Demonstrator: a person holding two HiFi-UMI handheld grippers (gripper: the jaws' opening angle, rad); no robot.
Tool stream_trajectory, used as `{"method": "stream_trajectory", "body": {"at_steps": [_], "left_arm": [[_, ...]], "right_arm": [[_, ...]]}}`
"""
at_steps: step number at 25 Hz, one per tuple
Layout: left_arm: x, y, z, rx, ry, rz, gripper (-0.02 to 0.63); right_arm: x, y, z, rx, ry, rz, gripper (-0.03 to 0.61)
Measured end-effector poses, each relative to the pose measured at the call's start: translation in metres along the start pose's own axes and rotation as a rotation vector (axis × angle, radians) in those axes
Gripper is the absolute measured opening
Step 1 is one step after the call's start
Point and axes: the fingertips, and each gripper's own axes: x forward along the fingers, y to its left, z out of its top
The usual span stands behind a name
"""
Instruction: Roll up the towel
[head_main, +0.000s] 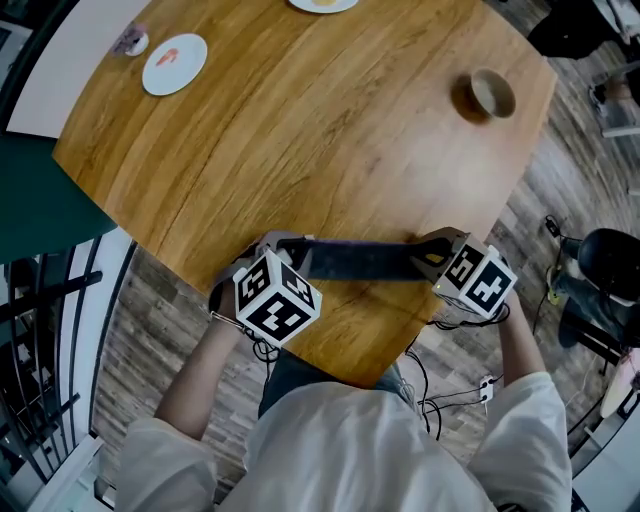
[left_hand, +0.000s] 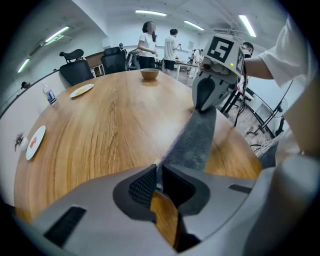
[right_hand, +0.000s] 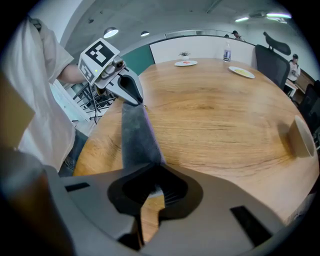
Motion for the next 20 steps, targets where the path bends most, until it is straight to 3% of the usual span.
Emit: {"method": "stream_trajectory", "body": {"at_steps": [12, 16, 20], "left_arm": [[-0.016, 0.002, -0.001, -0.228, -0.131, -0.009, 0.055], [-0.03, 0.001, -0.001, -0.266, -0.173, 0.027, 0.055], [-0.046, 0.006, -0.001, -0.326, -0.238, 0.099, 0.055]], "right_arm": [[-0.02, -0.01, 0.002, 0.127, -0.163, -0.121, 0.054], [-0.039, -0.013, 0.004, 0.181, -0.248, -0.2, 0.054], [-0.067, -0.014, 0.01, 0.277, -0.399, -0.308, 0.052]]}}
